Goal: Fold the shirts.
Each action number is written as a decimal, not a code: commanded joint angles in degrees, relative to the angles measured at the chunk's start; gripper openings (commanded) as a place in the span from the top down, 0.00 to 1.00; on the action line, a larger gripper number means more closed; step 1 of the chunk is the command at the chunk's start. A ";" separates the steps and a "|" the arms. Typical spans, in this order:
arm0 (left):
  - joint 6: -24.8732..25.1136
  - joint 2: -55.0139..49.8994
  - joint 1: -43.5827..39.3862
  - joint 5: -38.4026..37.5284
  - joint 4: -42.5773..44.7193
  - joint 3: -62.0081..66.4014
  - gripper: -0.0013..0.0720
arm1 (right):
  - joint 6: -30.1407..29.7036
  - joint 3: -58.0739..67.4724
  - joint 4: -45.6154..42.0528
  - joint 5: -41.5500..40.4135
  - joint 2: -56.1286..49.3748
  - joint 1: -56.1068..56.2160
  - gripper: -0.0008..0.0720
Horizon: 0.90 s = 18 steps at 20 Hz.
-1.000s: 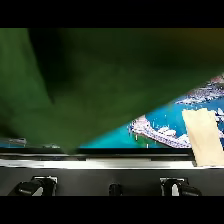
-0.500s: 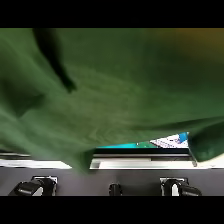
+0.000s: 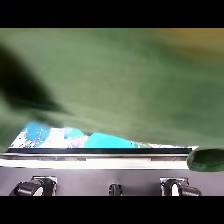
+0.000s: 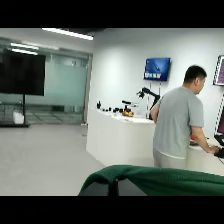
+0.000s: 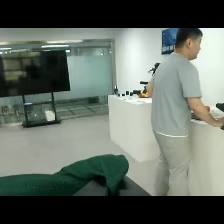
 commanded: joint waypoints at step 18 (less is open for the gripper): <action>-5.20 -43.10 0.13 0.76 9.27 -25.24 0.93 | -3.26 -18.12 22.56 6.97 -55.41 1.09 0.93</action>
